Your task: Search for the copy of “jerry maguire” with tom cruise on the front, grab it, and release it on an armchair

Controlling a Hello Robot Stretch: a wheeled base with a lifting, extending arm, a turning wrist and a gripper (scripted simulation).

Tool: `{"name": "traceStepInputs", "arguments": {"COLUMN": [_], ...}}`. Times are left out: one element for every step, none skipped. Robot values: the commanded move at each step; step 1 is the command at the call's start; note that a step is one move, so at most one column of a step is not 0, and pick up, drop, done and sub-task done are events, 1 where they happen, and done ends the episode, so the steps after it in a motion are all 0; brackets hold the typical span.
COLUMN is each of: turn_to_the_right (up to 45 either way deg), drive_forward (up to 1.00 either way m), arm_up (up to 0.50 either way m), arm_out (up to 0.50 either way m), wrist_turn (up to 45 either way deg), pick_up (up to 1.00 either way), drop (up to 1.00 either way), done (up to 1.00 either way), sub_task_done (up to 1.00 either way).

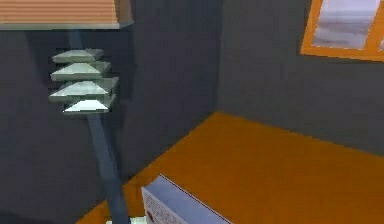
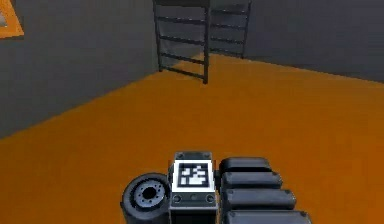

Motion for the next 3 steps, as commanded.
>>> {"name": "traceStepInputs", "arguments": {"turn_to_the_right": [-27.0,0.0,45.0], "drive_forward": [0.0,0.1,0.0], "arm_up": [0.0,0.0,0.0], "arm_out": [0.0,0.0,0.0], "wrist_turn": [0.0,0.0,0.0], "pick_up": [0.0,0.0,0.0], "drop": [0.0,0.0,0.0], "done": [0.0,0.0,0.0], "sub_task_done": [0.0,0.0,0.0]}}
